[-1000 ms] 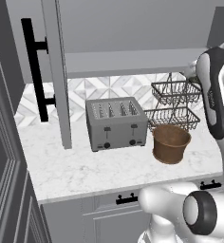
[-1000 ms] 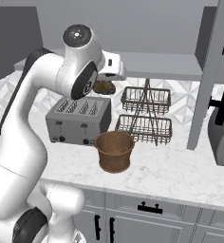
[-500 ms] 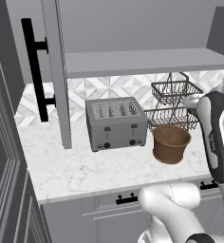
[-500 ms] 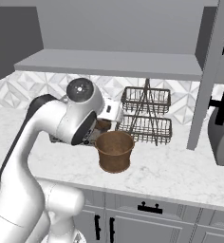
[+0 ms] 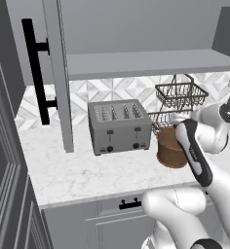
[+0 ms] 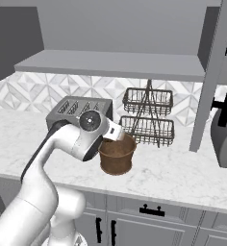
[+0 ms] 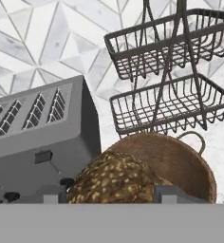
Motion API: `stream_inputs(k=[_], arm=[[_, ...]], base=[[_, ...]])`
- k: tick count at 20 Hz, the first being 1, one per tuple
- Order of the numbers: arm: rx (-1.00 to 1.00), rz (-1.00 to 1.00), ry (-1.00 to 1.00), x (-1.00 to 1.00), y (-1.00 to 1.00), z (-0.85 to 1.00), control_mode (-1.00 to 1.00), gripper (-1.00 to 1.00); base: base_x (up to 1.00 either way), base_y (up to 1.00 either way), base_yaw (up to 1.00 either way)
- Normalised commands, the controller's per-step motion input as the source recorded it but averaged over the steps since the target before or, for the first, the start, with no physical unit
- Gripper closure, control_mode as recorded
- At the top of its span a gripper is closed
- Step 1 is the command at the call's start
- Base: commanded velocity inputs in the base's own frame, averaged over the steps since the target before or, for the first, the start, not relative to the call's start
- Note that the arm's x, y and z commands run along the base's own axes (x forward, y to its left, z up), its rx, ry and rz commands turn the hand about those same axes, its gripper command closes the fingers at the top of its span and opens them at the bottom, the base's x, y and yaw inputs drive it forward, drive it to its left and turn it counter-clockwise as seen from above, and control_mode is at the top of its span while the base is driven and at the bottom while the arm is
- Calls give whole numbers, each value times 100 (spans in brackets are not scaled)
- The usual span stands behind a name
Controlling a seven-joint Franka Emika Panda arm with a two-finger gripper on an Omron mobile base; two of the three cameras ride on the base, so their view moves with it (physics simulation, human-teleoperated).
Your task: Open the cabinet, pick up the bread from the cabinet and place it in the basket. Then move the basket to the dining counter.
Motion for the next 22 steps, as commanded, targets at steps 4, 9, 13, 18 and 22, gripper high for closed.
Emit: stream_inputs(k=[4, 9, 13, 18, 22], arm=[[0, -3, 5, 77, -5, -43, -100, 100], [-1, -2, 4, 45, -14, -52, -100, 100], [0, -1, 6, 66, -30, -39, -100, 100], [0, 0, 22, 42, -28, -8, -100, 100], [0, 0, 30, 10, -14, -7, -100, 100]], base=[[0, 0, 0], [0, 0, 0], [0, 0, 0], [0, 0, 0], [0, 0, 0]])
